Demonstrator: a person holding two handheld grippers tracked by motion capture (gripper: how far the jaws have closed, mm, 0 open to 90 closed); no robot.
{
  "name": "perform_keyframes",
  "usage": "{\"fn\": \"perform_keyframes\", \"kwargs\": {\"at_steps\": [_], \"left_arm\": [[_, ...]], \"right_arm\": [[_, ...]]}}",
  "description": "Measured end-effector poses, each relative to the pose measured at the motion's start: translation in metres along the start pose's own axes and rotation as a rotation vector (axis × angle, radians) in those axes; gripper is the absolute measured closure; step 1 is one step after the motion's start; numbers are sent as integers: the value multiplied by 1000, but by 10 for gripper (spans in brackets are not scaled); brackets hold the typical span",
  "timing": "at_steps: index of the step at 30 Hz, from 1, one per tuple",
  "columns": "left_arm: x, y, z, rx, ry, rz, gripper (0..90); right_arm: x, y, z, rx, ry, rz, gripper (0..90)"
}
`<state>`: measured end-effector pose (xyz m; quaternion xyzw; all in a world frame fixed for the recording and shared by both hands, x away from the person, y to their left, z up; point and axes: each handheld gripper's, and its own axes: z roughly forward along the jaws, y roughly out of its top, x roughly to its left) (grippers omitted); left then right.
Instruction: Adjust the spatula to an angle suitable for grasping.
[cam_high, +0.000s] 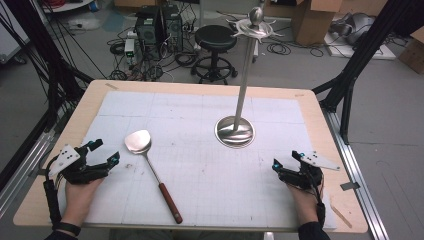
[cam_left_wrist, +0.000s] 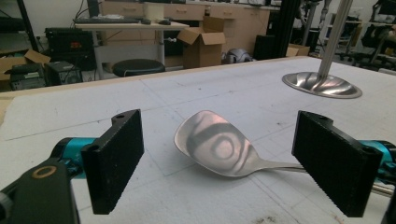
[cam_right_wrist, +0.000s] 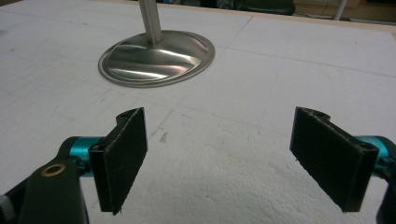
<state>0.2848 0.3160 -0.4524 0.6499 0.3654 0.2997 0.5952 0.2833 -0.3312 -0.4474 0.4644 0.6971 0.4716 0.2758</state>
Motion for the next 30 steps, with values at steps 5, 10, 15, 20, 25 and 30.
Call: {"fn": "perform_keyframes", "kwargs": {"at_steps": [5, 10, 15, 20, 25, 30], "left_arm": [[-1, 0, 1, 10, 4, 4, 173], [-1, 0, 1, 11, 6, 1, 172], [-1, 0, 1, 11, 4, 11, 172], [-1, 0, 1, 13, 3, 10, 172], [-2, 1, 2, 20, 0, 19, 173], [-1, 2, 2, 31, 0, 3, 175]], "right_arm": [[0, 0, 0, -2, 1, -12, 180], [0, 0, 0, 0, -3, 1, 180], [-2, 0, 1, -2, 0, 6, 180], [0, 0, 1, 1, -1, 3, 181], [-1, 0, 1, 2, 4, 7, 180], [0, 0, 1, 4, 4, -4, 181]]}}
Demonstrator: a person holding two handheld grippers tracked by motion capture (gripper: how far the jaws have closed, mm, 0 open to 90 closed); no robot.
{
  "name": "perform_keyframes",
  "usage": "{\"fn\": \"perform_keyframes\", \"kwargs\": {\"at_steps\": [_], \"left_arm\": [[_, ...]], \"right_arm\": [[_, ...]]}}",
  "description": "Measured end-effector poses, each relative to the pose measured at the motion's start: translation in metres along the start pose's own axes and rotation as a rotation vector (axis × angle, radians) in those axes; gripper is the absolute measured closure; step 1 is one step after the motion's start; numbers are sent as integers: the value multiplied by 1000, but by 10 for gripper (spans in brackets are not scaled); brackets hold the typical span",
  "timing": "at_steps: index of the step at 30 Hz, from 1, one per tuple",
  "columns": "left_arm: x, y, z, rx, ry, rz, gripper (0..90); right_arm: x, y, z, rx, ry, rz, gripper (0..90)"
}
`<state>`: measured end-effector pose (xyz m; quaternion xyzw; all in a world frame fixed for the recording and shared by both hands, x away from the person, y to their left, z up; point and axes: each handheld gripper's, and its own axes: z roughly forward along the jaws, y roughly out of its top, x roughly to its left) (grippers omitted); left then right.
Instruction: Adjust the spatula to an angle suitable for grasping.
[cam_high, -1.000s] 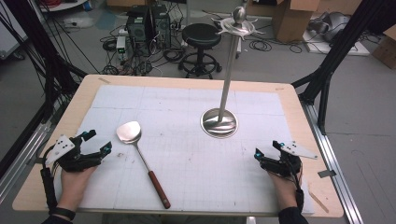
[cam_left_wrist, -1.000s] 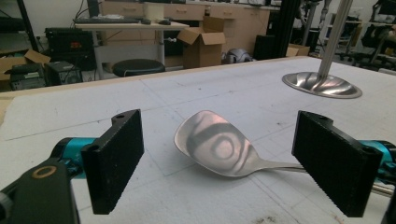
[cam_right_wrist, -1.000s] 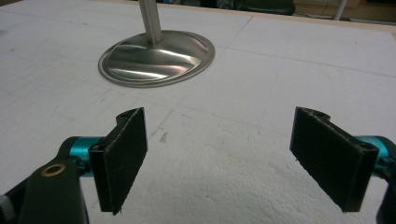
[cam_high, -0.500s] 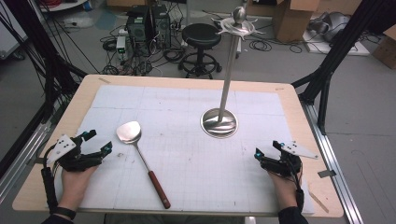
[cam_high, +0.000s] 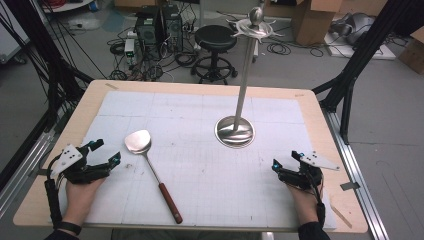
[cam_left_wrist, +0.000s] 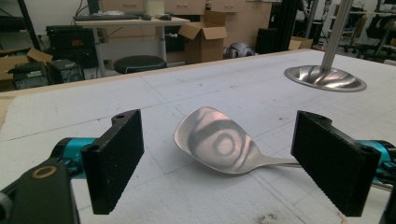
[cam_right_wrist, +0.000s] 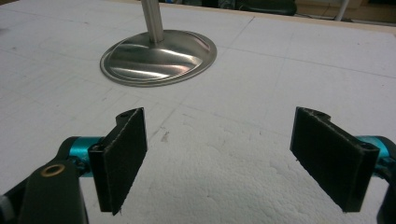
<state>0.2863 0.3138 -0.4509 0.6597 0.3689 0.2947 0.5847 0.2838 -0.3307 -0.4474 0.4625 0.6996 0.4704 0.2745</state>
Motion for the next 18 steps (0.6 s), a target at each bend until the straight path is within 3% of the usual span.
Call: {"fn": "perform_keyframes", "kwargs": {"at_steps": [3, 6, 7, 8, 9, 10, 14, 18], "left_arm": [[1, 2, 0, 13, -4, -7, 174], [-2, 15, 0, 20, -63, 20, 179], [-2, 15, 0, 20, -63, 20, 183], [-6, 22, 1, 8, -117, 24, 180], [-6, 22, 1, 8, -117, 24, 180], [-9, 27, 5, 16, -158, 23, 179], [-14, 32, 10, 24, -207, 26, 180], [-18, 34, 13, 41, -220, 35, 180]], "right_arm": [[0, 0, 0, -4, -1, 6, 181], [-1, 0, 0, 1, 3, 1, 181], [-1, 0, 0, 1, 3, 1, 181], [0, 0, 0, 6, 5, 4, 181], [0, 0, 0, 6, 5, 4, 181], [0, 0, 1, 8, 1, 4, 181], [0, 1, 1, 13, -2, 3, 182], [-2, 1, 2, 20, -1, 13, 182]]}}
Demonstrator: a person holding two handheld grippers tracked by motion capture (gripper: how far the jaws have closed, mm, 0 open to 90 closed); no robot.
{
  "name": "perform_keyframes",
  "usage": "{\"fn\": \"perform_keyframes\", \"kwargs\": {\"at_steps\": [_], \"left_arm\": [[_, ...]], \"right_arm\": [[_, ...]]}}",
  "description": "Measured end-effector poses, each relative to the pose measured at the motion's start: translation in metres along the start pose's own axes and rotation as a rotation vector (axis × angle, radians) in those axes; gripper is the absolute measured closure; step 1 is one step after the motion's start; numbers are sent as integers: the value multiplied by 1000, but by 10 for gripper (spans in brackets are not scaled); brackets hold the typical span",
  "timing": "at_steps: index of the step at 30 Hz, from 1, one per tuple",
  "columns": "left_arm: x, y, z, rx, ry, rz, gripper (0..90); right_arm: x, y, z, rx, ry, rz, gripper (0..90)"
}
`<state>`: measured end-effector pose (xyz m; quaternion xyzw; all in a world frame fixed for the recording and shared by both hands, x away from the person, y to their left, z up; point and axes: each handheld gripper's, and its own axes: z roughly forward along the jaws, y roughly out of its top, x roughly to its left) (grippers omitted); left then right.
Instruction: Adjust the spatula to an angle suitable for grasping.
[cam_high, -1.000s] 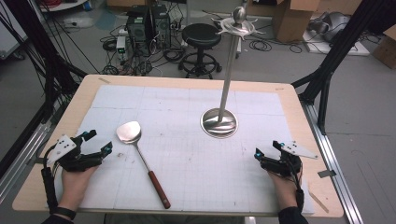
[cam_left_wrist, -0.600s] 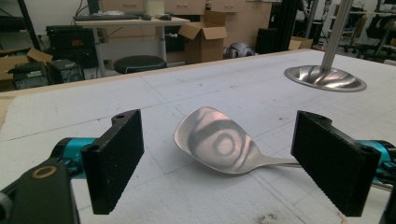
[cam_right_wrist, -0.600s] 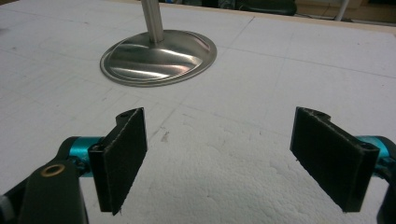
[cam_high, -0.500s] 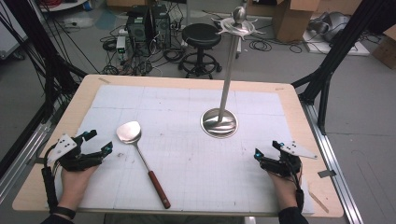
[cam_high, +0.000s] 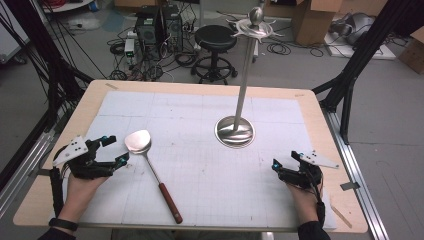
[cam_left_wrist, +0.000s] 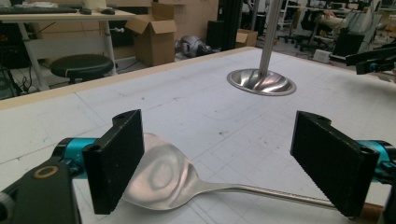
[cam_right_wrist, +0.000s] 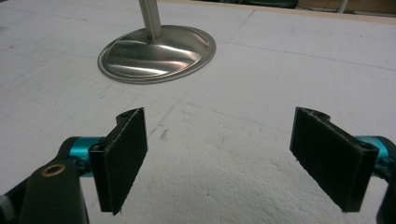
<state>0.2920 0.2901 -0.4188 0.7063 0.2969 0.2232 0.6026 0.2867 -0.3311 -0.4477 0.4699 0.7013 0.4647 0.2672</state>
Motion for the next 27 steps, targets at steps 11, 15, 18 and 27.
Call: {"fn": "perform_keyframes", "kwargs": {"at_steps": [11, 15, 18, 27], "left_arm": [[-8, 3, 7, 38, -33, 48, 182], [-11, 5, 10, 61, -68, 83, 183], [-13, 6, 13, 65, -83, 72, 183], [-17, 2, 24, 117, -108, 71, 183]], "right_arm": [[1, 0, 0, 7, -2, -13, 185], [1, 0, 0, 7, 3, -15, 185], [1, 0, 1, 7, 6, -12, 185], [1, 0, 1, 13, 5, -9, 185]]}}
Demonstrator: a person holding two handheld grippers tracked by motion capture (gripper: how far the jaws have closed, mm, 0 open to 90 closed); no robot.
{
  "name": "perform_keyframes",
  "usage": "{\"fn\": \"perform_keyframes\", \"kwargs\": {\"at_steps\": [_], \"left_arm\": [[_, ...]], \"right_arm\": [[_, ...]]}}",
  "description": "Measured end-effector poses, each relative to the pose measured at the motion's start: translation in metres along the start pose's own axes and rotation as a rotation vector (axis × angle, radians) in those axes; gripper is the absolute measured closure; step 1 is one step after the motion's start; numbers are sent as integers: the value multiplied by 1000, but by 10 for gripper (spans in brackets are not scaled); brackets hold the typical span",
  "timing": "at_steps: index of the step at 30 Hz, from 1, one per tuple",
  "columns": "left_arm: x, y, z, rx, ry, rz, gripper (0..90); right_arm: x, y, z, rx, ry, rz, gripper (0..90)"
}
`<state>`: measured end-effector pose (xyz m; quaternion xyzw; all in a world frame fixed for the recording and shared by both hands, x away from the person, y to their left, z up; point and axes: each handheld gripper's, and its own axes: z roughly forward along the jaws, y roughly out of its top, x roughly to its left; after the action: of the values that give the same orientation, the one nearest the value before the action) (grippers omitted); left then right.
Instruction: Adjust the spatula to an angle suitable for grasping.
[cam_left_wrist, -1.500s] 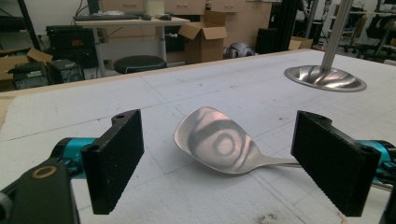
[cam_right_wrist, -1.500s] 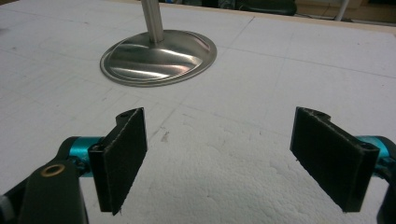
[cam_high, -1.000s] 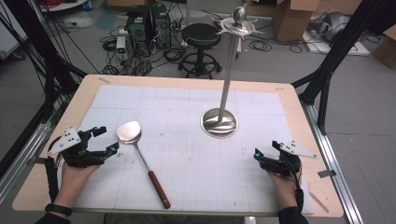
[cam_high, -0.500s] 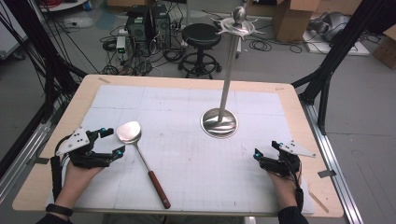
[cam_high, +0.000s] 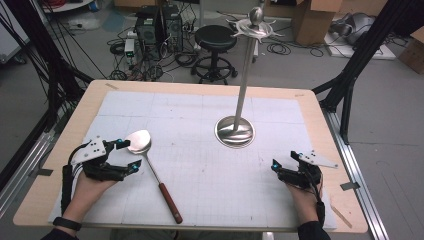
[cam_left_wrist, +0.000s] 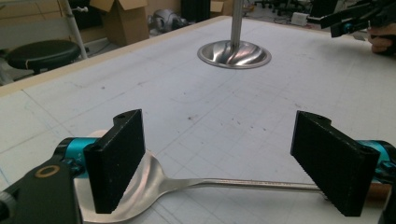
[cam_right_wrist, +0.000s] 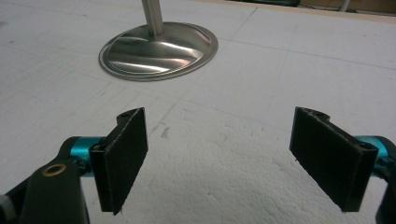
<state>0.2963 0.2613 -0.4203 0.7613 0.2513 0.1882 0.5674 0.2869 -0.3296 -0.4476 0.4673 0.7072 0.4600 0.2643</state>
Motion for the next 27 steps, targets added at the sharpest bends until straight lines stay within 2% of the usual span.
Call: {"fn": "perform_keyframes", "kwargs": {"at_steps": [12, 19, 21, 23, 24, 26, 27], "left_arm": [[0, -6, 5, 23, -9, -2, 183], [-1, -9, 9, 79, -37, 10, 189], [-2, -13, 10, 108, -65, 25, 237], [-4, -15, 11, 125, -75, 40, 298], [-5, -16, 11, 135, -79, 46, 298], [-7, -19, 11, 153, -94, 47, 373], [-9, -20, 12, 179, -132, 41, 415]], "right_arm": [[0, 0, 0, -1, 0, -6, 185], [0, 0, 0, -2, 1, -6, 185], [0, 0, 0, -1, 2, -8, 186], [0, 0, 0, 0, 3, -5, 185], [0, 0, 0, 0, 3, -5, 185], [0, 0, 0, 0, 3, -4, 185], [0, 0, 0, 0, 3, -3, 186]]}}
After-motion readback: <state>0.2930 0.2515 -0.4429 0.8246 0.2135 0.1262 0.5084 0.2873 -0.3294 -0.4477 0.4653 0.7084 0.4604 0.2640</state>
